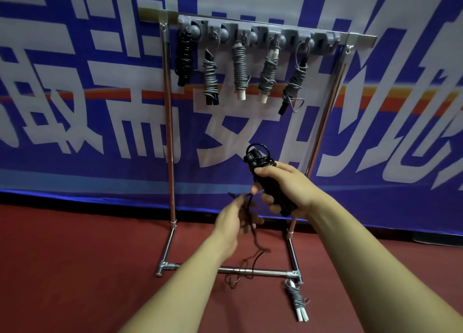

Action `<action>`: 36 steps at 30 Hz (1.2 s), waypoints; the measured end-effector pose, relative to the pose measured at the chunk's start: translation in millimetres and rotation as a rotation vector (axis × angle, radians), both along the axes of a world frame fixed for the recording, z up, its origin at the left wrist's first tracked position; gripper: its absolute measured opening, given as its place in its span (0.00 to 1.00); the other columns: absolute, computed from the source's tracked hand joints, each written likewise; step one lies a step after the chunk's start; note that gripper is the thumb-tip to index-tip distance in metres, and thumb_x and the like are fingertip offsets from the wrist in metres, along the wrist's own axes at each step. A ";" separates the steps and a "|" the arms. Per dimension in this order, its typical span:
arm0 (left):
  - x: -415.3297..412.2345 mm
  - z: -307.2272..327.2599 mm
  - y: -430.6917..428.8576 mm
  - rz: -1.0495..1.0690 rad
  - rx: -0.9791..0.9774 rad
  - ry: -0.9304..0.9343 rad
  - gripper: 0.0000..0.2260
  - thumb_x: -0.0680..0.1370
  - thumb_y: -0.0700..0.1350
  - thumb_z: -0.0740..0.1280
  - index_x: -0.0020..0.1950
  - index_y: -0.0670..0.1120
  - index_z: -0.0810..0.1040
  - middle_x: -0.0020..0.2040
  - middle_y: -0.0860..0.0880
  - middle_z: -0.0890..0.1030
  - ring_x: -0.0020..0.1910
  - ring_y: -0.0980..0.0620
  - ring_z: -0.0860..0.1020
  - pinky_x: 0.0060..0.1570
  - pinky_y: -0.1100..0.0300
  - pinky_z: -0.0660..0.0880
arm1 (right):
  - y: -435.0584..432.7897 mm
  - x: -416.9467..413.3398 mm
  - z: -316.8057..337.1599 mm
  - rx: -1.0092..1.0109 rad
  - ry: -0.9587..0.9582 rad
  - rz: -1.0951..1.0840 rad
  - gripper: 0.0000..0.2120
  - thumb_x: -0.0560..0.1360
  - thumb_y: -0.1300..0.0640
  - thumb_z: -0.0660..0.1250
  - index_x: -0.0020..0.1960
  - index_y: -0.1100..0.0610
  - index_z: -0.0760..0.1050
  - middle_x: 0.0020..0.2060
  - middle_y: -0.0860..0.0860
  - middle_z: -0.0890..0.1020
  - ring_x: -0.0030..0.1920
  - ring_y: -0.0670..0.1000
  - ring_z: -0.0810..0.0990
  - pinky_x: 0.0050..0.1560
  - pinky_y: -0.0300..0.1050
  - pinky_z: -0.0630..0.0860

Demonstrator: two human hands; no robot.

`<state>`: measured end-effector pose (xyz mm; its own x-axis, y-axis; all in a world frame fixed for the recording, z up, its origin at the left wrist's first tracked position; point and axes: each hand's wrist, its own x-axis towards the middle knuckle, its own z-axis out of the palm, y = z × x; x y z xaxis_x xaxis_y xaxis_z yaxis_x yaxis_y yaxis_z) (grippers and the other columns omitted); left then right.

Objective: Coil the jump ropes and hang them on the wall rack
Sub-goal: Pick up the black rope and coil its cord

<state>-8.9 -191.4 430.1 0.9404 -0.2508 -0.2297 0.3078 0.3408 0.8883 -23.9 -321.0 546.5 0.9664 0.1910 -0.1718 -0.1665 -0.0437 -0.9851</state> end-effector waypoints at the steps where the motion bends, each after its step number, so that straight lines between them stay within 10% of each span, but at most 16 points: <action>1: 2.7 -5.7 0.1 0.047 0.031 0.020 0.15 0.84 0.50 0.59 0.50 0.44 0.82 0.37 0.45 0.84 0.38 0.48 0.82 0.38 0.56 0.70 | -1.6 0.1 1.2 -0.034 -0.009 -0.001 0.07 0.80 0.55 0.65 0.53 0.55 0.69 0.39 0.60 0.81 0.28 0.52 0.68 0.28 0.41 0.62; 9: -6.5 -94.1 31.6 -0.238 0.828 0.112 0.12 0.86 0.48 0.57 0.47 0.45 0.72 0.34 0.47 0.78 0.19 0.57 0.73 0.20 0.67 0.66 | -12.7 -1.4 17.6 -0.031 -0.082 -0.021 0.08 0.80 0.55 0.65 0.57 0.56 0.71 0.39 0.59 0.81 0.28 0.52 0.68 0.29 0.43 0.62; 13: 6.2 -105.1 43.3 -0.186 1.173 0.011 0.04 0.77 0.46 0.70 0.46 0.49 0.77 0.44 0.45 0.85 0.38 0.48 0.84 0.42 0.59 0.81 | -12.1 -9.9 6.4 0.012 -0.041 -0.034 0.08 0.80 0.55 0.64 0.57 0.54 0.70 0.39 0.59 0.80 0.29 0.52 0.67 0.29 0.42 0.61; 16: 9.9 -89.9 45.1 -0.172 1.054 0.000 0.22 0.73 0.39 0.76 0.63 0.53 0.77 0.57 0.47 0.82 0.46 0.49 0.82 0.46 0.63 0.79 | -15.0 -11.3 3.6 -0.046 -0.004 -0.011 0.07 0.80 0.55 0.65 0.55 0.55 0.70 0.39 0.59 0.81 0.29 0.52 0.68 0.29 0.42 0.61; 19: 17.9 -50.9 32.7 0.029 0.786 -0.136 0.29 0.78 0.31 0.61 0.76 0.52 0.68 0.64 0.49 0.78 0.41 0.52 0.78 0.35 0.69 0.73 | -17.0 -10.7 2.4 -0.115 0.034 0.030 0.07 0.79 0.55 0.66 0.52 0.56 0.69 0.39 0.60 0.81 0.29 0.53 0.69 0.28 0.41 0.63; 22: 14.3 7.1 12.9 0.142 0.399 -0.264 0.16 0.81 0.35 0.59 0.64 0.46 0.81 0.60 0.50 0.83 0.54 0.57 0.79 0.57 0.64 0.72 | -11.6 -10.8 2.7 -0.120 0.044 0.088 0.05 0.80 0.55 0.65 0.51 0.56 0.74 0.40 0.60 0.80 0.28 0.52 0.69 0.28 0.41 0.62; 25: 0.9 41.1 -1.8 0.035 0.418 -0.392 0.18 0.82 0.47 0.57 0.34 0.46 0.74 0.34 0.54 0.80 0.39 0.57 0.77 0.48 0.56 0.70 | -7.6 -10.9 3.9 -0.103 0.033 0.119 0.06 0.80 0.55 0.65 0.51 0.58 0.75 0.39 0.60 0.79 0.28 0.52 0.69 0.28 0.41 0.62; 29: -8.6 41.6 -3.7 -0.166 0.223 -0.187 0.18 0.85 0.51 0.55 0.37 0.48 0.71 0.34 0.46 0.76 0.28 0.51 0.71 0.34 0.57 0.70 | -13.4 -6.2 10.5 -0.101 0.022 0.041 0.06 0.80 0.55 0.66 0.51 0.56 0.71 0.37 0.58 0.79 0.28 0.52 0.69 0.27 0.41 0.63; 36: -11.6 47.4 12.0 -0.138 1.374 -0.885 0.18 0.84 0.57 0.54 0.38 0.50 0.69 0.43 0.47 0.81 0.45 0.42 0.77 0.41 0.52 0.67 | -33.5 12.0 -21.5 -0.966 -0.154 -0.001 0.11 0.76 0.52 0.68 0.58 0.50 0.73 0.41 0.50 0.81 0.34 0.46 0.77 0.33 0.40 0.71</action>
